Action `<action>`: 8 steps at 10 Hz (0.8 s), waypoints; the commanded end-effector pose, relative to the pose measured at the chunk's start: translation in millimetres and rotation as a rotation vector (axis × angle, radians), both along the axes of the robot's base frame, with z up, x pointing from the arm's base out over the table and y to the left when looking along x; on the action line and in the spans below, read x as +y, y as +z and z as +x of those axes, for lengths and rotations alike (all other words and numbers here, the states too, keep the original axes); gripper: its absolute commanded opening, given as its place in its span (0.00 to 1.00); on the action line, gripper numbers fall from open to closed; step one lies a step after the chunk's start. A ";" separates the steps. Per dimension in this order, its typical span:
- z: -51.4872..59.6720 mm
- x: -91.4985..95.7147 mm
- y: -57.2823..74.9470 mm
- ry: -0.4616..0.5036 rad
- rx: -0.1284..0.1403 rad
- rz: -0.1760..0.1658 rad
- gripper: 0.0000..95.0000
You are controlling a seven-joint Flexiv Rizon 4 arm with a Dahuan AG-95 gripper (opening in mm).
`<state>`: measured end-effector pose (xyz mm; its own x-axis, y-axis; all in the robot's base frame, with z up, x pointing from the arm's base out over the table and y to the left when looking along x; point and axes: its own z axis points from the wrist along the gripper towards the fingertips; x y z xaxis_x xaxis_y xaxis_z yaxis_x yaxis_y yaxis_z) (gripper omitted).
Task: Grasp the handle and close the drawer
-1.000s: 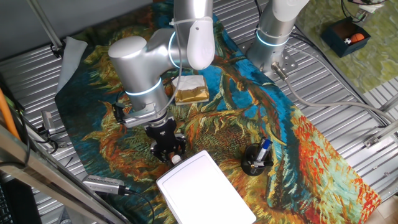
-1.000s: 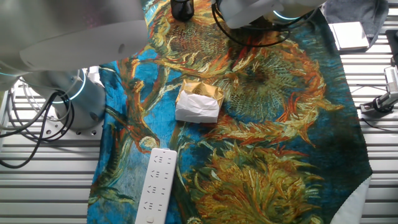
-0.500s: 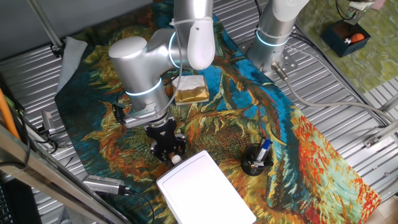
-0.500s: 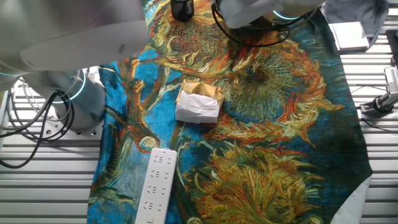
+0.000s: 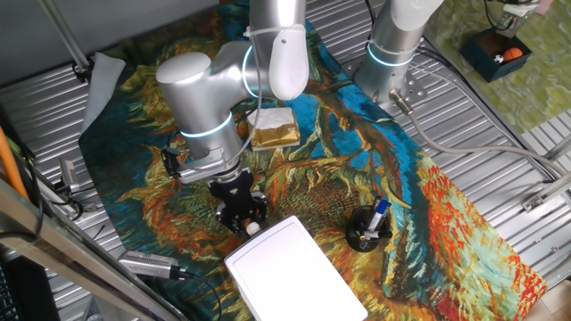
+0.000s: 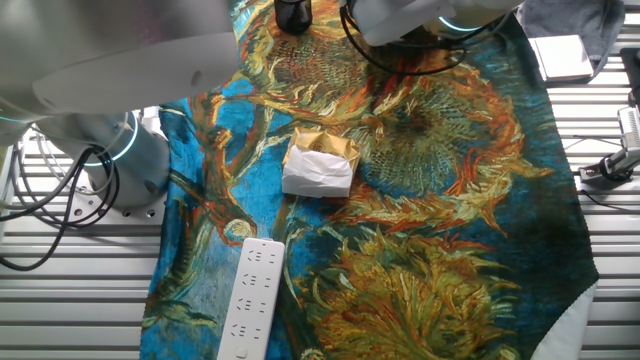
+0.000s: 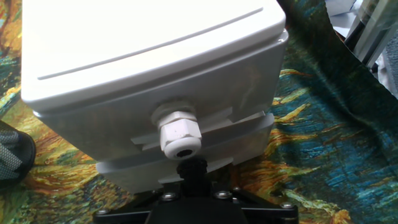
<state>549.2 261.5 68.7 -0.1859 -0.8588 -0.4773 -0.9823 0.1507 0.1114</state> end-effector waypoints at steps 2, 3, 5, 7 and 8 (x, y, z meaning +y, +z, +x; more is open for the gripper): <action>-0.1 0.7 -0.3 -0.001 0.001 0.003 0.00; -0.1 0.7 -0.3 -0.002 0.001 0.003 0.00; 0.0 0.7 -0.3 -0.004 0.001 0.007 0.00; 0.1 0.9 -0.1 -0.002 0.001 0.009 0.00; 0.1 1.0 0.0 -0.002 0.000 0.009 0.00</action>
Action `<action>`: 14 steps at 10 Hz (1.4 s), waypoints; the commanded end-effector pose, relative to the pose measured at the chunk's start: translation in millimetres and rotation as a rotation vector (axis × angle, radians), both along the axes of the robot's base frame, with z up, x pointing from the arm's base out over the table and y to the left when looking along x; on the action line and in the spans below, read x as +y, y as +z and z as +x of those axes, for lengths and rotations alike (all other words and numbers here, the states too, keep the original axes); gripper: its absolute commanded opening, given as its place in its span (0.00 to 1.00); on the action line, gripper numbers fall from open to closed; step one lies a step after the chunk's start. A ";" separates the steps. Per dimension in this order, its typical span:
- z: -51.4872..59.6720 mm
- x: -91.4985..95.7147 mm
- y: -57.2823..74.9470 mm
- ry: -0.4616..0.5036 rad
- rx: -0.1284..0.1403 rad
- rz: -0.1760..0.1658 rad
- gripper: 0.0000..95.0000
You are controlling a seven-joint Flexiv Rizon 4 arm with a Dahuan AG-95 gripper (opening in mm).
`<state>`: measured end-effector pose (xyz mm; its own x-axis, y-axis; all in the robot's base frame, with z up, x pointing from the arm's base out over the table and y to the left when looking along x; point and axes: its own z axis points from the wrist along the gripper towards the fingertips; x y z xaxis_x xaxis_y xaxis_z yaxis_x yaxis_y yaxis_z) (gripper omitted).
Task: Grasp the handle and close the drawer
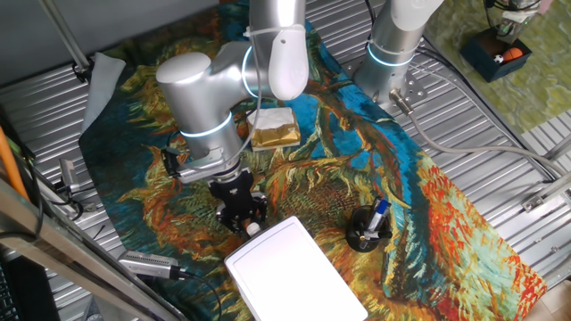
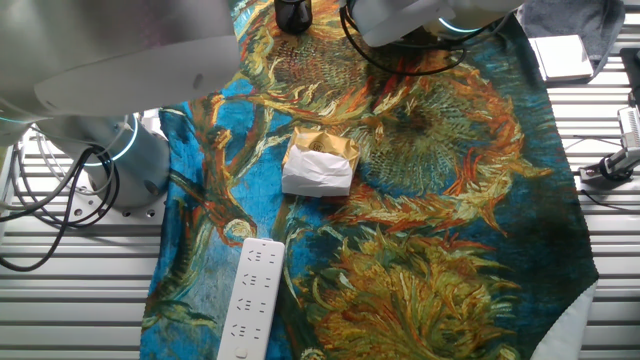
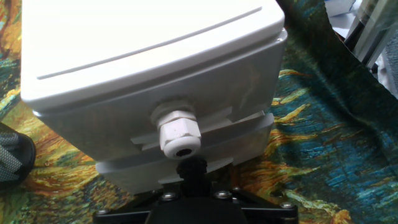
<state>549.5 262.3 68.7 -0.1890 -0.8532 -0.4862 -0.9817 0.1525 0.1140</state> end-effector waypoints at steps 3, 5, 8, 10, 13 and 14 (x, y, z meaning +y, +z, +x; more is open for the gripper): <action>-0.1 0.1 0.0 0.003 -0.002 -0.013 0.00; -0.1 0.1 0.0 0.012 -0.006 -0.028 0.00; -0.1 0.1 0.0 0.018 -0.008 -0.025 0.20; -0.1 0.1 0.0 0.020 -0.009 -0.026 0.40; -0.1 0.1 0.0 0.022 -0.010 -0.026 0.40; -0.1 0.1 0.0 0.026 -0.012 -0.022 0.40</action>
<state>550.1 263.3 67.9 -0.1602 -0.8676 -0.4707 -0.9868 0.1297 0.0968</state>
